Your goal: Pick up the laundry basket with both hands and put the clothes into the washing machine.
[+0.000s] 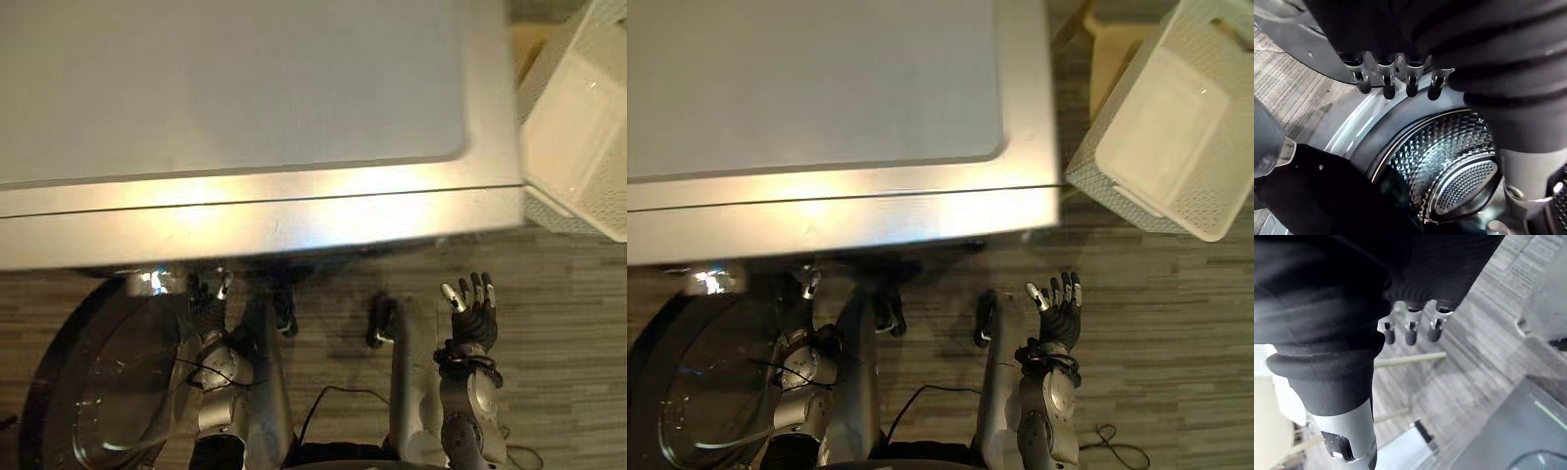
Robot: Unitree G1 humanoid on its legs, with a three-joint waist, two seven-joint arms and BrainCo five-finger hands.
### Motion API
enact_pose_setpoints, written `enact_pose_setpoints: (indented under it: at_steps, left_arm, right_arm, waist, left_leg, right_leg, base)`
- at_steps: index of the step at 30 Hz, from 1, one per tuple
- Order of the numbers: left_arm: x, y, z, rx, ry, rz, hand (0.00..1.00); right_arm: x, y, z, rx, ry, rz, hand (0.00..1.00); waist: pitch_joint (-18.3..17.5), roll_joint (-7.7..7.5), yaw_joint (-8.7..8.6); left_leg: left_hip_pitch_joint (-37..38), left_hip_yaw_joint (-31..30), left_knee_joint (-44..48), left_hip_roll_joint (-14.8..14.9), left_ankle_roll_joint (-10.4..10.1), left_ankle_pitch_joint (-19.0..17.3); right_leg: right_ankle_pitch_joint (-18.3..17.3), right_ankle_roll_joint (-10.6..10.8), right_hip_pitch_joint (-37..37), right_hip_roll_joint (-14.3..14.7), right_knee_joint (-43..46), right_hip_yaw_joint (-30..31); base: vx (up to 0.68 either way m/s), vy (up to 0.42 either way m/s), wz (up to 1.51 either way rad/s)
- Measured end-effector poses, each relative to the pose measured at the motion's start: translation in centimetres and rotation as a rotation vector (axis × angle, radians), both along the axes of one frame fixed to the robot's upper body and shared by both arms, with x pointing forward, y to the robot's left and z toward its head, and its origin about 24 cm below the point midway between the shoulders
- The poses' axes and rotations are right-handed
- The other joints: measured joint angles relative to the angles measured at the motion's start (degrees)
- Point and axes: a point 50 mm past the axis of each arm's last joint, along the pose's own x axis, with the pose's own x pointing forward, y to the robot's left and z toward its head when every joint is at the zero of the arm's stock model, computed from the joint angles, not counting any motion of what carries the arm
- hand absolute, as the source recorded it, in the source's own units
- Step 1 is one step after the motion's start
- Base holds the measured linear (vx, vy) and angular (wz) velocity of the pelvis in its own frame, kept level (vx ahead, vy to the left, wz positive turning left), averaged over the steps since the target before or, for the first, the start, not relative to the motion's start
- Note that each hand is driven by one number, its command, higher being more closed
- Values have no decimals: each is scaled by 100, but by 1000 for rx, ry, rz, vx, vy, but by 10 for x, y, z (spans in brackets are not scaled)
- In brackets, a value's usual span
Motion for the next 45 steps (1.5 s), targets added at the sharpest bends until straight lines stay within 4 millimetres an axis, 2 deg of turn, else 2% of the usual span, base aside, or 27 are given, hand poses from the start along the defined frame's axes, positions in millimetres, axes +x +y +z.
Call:
enact_pose_setpoints:
  at_steps: [1, 3, 6, 9, 11, 15, 17, 20, 21, 23, 24, 27, 30, 33, 35, 36, 37, 38, 39, 40, 41, 42, 43, 45]
  left_arm:
    - [-5, 0, -8, -4, 39, -1, 0]
    - [-19, 1, -27, -2, 141, -3, 0]
    - [-57, 6, -59, -14, 316, 17, 0]
    - [-85, 13, -81, -19, 452, 31, 0]
    - [-95, 14, -91, -32, 515, 33, 0]
    - [-100, 9, -98, -30, 564, -28, 0]
    - [-99, 9, -98, -28, 566, -37, 0]
    - [-101, 8, -100, -36, 574, -50, 0]
    - [-100, 8, -100, -37, 575, -53, 0]
    - [-104, 4, -103, -41, 595, -67, 0]
    - [-103, 2, -105, -44, 604, -75, 0]
    - [-103, -7, -111, -44, 640, -122, 0]
    - [-103, -7, -110, -5, 648, -149, 0]
    - [-106, -4, -112, 17, 667, -160, 0]
    - [-108, 1, -114, 33, 685, -164, 0]
    - [-108, 2, -113, 33, 682, -163, 0]
    - [-108, 4, -113, 38, 685, -161, 0]
    - [-112, 4, -116, 36, 705, -162, 0]
    - [-113, 6, -117, 39, 711, -163, 0]
    - [-112, 12, -115, 58, 707, -156, 0]
    - [-112, 16, -115, 68, 716, -157, 0]
    - [-112, 14, -116, 60, 720, -159, 0]
    - [-112, 11, -117, 51, 719, -160, 0]
    - [-123, 10, -124, 17, 764, -143, 0]
  right_arm:
    - [-2, -1, -3, -2, 14, -2, 0]
    - [-9, -2, -14, -2, 78, 2, 0]
    - [-30, 0, -38, 4, 209, 22, 0]
    - [-42, 2, -49, -19, 281, 47, 0]
    - [-44, 2, -55, -17, 308, 53, 0]
    - [-43, 0, -55, -18, 312, 48, 0]
    - [-38, 0, -52, -22, 291, 41, 0]
    - [-32, 1, -49, -12, 274, 34, 0]
    - [-33, 1, -50, -11, 279, 35, 0]
    - [-36, 1, -56, -5, 309, 37, 0]
    - [-35, 2, -59, -3, 322, 41, 0]
    - [-39, 5, -77, 13, 404, 56, 0]
    - [-41, 7, -84, 12, 438, 69, 0]
    - [-41, 9, -85, 12, 442, 83, 0]
    - [-41, 15, -92, -3, 471, 126, 0]
    - [-40, 17, -94, -10, 484, 138, 0]
    - [-40, 17, -96, -16, 495, 147, 0]
    - [-38, 20, -97, -16, 508, 169, 0]
    - [-39, 21, -98, -14, 515, 173, 0]
    - [-40, 22, -99, -20, 523, 179, 0]
    - [-38, 18, -99, -40, 526, 182, 0]
    - [-38, 15, -99, -59, 531, 182, 0]
    - [-40, 10, -101, -73, 545, 176, 0]
    - [-43, 1, -113, -104, 622, 171, 0]
  waist:
    - [-45, -8, 0]
    - [-348, -2, -6]
    - [-1095, 22, 2]
    - [-1632, 40, 3]
    - [-1792, 59, -3]
    - [-1961, 7, -18]
    - [-2032, -32, -25]
    - [-2049, -44, -55]
    - [-2092, -79, -93]
    - [-2427, -169, -190]
    - [-2426, -187, -214]
    - [-2457, -225, -243]
    - [-2456, -232, -235]
    - [-2454, -249, -188]
    - [-2416, -282, -204]
    - [-2388, -274, -244]
    - [-2371, -305, -224]
    - [-2298, -227, -188]
    - [-2306, -294, -207]
    - [-2351, -511, -232]
    - [-2324, -516, -233]
    - [-2368, -483, -179]
    - [-2362, -376, -142]
    - [-2346, -239, -128]
  left_leg:
    - [315, 79, -249, -16, -62, 42]
    - [890, 188, -725, -96, -80, 169]
    - [1964, 351, -1618, -183, -131, 481]
    - [2609, 457, -2287, -190, -163, 781]
    - [2913, 500, -2475, -181, -193, 871]
    - [3065, 528, -2573, -160, -98, 1121]
    - [3257, 531, -3014, -177, -174, 1301]
    - [3257, 602, -2227, -78, -42, 973]
    - [3278, 592, -2277, -96, -45, 970]
    - [3516, 609, -3202, -292, -81, 992]
    - [3651, 668, -3549, -358, -176, 1073]
    - [3886, 750, -4157, -530, -119, 1395]
    - [3929, 946, -4383, -512, -114, 1539]
    - [3935, 1196, -4370, -467, -122, 1546]
    - [3890, 1284, -4210, -381, -138, 1486]
    - [3847, 1250, -4077, -284, -150, 1221]
    - [3824, 1254, -4047, -208, -169, 1169]
    - [3761, 1301, -3958, -56, -189, 1129]
    - [3759, 1263, -3928, -83, -197, 1134]
    - [3712, 1144, -3890, -259, -242, 1160]
    - [3687, 1036, -3818, -305, -277, 1182]
    - [3585, 844, -3813, -305, -286, 1185]
    - [3514, 739, -3782, -278, -286, 1187]
    - [3535, 644, -3836, -282, -286, 1188]
  right_leg:
    - [34, 3, 278, 4, -215, -12]
    - [176, 5, 801, -20, -622, -65]
    - [347, -4, 1800, -4, -1396, -247]
    - [487, -32, 2406, 25, -1964, -398]
    - [516, -64, 2737, 75, -2199, -515]
    - [547, -86, 3163, 116, -2594, -763]
    - [807, -171, 3387, 189, -3043, -947]
    - [913, -187, 3739, 255, -3287, -1045]
    - [935, -159, 3735, 250, -3324, -1079]
    - [1209, -77, 3763, 233, -3765, -1094]
    - [1328, -54, 3805, 234, -3934, -1092]
    - [1804, -35, 4011, 299, -4578, -1057]
    - [2189, -41, 4008, 413, -5018, -804]
    - [2322, -54, 3850, 503, -5079, -490]
    - [2333, -50, 3691, 544, -4918, -421]
    - [2339, -41, 3529, 642, -4751, -339]
    - [2360, -11, 3514, 674, -4812, -253]
    - [1942, -129, 3410, 648, -4067, -168]
    - [1751, -143, 3349, 565, -3705, -185]
    - [1484, 76, 3480, 463, -3841, -71]
    - [1292, 102, 3582, 430, -4027, -74]
    - [1389, 82, 3597, 514, -4210, -108]
    - [1494, 59, 3627, 582, -4376, -123]
    - [1660, 27, 3737, 654, -4626, -111]
  base:
    - [-3, -6, -6]
    - [84, -22, 4]
    - [224, -47, 4]
    - [248, -73, 1]
    - [215, -65, 5]
    - [144, -64, 21]
    - [91, -25, 16]
    - [89, 66, 2]
    - [49, 92, 23]
    - [66, 113, 12]
    - [98, 108, 4]
    - [-14, 83, -5]
    - [-85, 53, -35]
    - [-123, -5, -62]
    - [-200, -58, -49]
    - [-209, -59, -43]
    - [-211, -77, -44]
    - [-175, -62, -23]
    - [-168, -66, 5]
    - [-108, -73, 36]
    - [-95, -76, 35]
    - [-61, -65, 16]
    - [-65, -12, -3]
    - [-29, -2, -9]
